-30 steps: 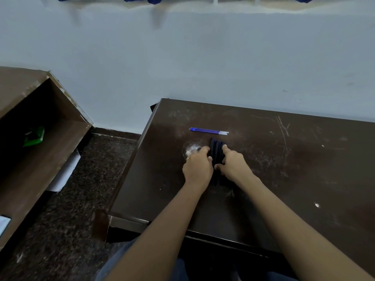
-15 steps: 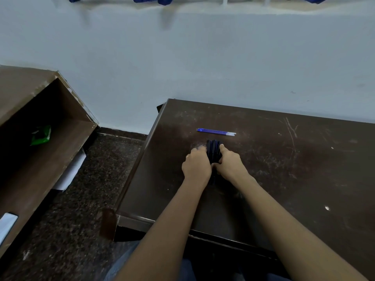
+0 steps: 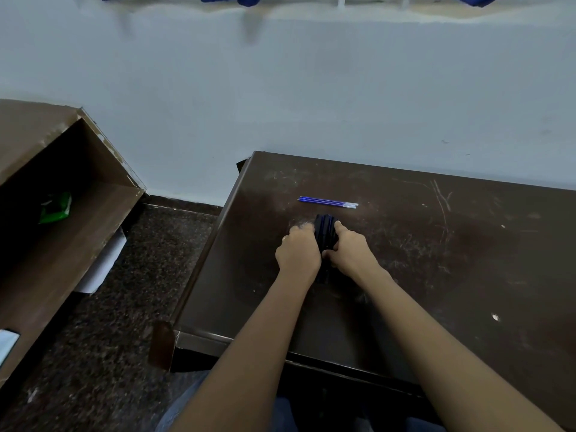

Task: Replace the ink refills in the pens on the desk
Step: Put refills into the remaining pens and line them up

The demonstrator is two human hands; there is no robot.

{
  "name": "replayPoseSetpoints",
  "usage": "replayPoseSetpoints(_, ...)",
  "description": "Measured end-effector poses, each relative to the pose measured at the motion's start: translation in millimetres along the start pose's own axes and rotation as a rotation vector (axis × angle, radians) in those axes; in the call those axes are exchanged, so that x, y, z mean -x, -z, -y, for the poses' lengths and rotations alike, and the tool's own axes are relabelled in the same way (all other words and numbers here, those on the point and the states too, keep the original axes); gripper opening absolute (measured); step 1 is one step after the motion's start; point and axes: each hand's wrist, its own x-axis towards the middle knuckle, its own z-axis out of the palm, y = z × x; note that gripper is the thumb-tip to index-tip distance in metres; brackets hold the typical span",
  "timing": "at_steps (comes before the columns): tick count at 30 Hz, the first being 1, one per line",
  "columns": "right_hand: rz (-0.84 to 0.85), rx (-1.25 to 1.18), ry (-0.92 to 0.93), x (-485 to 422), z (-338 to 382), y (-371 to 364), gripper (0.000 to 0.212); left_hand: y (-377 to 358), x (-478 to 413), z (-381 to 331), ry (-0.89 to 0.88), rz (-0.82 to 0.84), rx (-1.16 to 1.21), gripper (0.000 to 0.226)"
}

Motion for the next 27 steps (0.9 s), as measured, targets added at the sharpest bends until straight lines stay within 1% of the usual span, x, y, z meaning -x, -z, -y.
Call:
replayPoseSetpoints(10, -0.012, -0.044, -0.034, 0.1, -2.4, 1.1, 0.081, 3.0, -0.2, 0.2, 0.005, 0.032, -0.009, 0.042)
replayPoseSetpoints(12, -0.075, -0.061, -0.028, 1.9, -3.4, 4.7, 0.076, 3.5, -0.4, 0.0, 0.012, 0.033, 0.002, 0.041)
replayPoseSetpoints(15, -0.235, -0.097, -0.022, 4.8, -8.3, 16.6, 0.062, 4.4, -1.5, -0.3, 0.026, 0.04, 0.019, 0.042)
replayPoseSetpoints(17, -0.337, -0.082, -0.012, 1.6, -14.8, 25.5, 0.053, 5.7, -2.6, -0.6, 0.034, 0.048, 0.021, 0.043)
replayPoseSetpoints(19, -0.398, -0.045, 0.0, -7.1, -21.0, 34.2, 0.046, 6.6, -3.7, -0.9, 0.04, 0.042, 0.019, 0.042)
replayPoseSetpoints(21, -0.394, 0.012, 0.027, -19.2, -22.0, 42.1, 0.042, 7.2, -5.7, -1.1, 0.042, 0.023, 0.025, 0.04)
replayPoseSetpoints(27, -0.258, 0.249, 0.126, -56.8, -6.0, 55.8, 0.037, 9.6, -10.1, -5.4, 0.039, -0.024, 0.084, 0.032)
